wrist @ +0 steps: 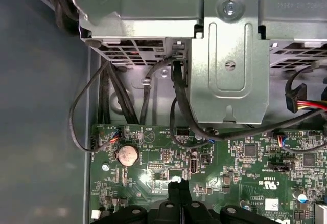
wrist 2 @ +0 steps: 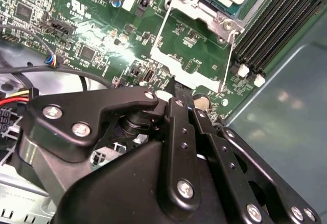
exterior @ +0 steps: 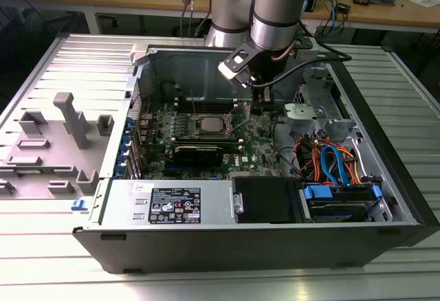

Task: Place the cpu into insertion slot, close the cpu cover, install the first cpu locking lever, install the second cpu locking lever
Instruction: 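Close the cpu cover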

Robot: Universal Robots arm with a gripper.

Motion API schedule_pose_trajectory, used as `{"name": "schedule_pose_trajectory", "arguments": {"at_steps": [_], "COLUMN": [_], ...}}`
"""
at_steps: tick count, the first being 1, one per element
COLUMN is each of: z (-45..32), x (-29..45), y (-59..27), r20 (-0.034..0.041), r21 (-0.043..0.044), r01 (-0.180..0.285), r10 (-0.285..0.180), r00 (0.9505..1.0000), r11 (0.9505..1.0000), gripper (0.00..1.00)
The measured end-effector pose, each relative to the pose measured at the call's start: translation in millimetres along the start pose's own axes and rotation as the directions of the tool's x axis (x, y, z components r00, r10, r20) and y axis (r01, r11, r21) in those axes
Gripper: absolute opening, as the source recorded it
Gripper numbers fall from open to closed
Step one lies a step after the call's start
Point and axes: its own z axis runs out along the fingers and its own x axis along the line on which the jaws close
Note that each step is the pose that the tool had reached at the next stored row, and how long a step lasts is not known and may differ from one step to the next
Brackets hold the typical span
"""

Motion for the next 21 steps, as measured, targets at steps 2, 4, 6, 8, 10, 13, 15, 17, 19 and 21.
{"name": "schedule_pose_trajectory", "arguments": {"at_steps": [2,4,6,8,10,13,15,17,19,21], "z": [0.0,-0.1,-0.2,-0.1,-0.1,-0.2,-0.2,-0.2,-0.3,-0.2], "x": [0.0,0.0,0.1,0.2,0.2,0.4,0.4,0.5,0.6,0.6], "y": [-2.0,-4.0,-5.8,-8.5,-10.5,-16.2,-19.1,-22.0,-24.6,-26.8], "r20": [-0.0011,-0.0014,-0.0014,-0.0018,-0.0018,-0.0019,-0.002,-0.0019,-0.0019,-0.002], "r21": [0.0,0.0,0.0001,0.0,0.0,0.0,0.0,0.0,0.0,0.0], "r01": [0.0,0.0,0.0,0.0,0.0,0.0,0.0,0.0,0.0,0.0], "r10": [0.0,0.0,0.0,0.0,0.0,0.0,0.0,0.0,0.0,0.0], "r00": [1.0,1.0,1.0,1.0,1.0,1.0,1.0,1.0,1.0,1.0], "r11": [1.0,1.0,1.0,1.0,1.0,1.0,1.0,1.0,1.0,1.0], "gripper": [0.11,0.11,0.11,0.11,0.11,0.11,0.11,0.11,0.11,0.11]}}
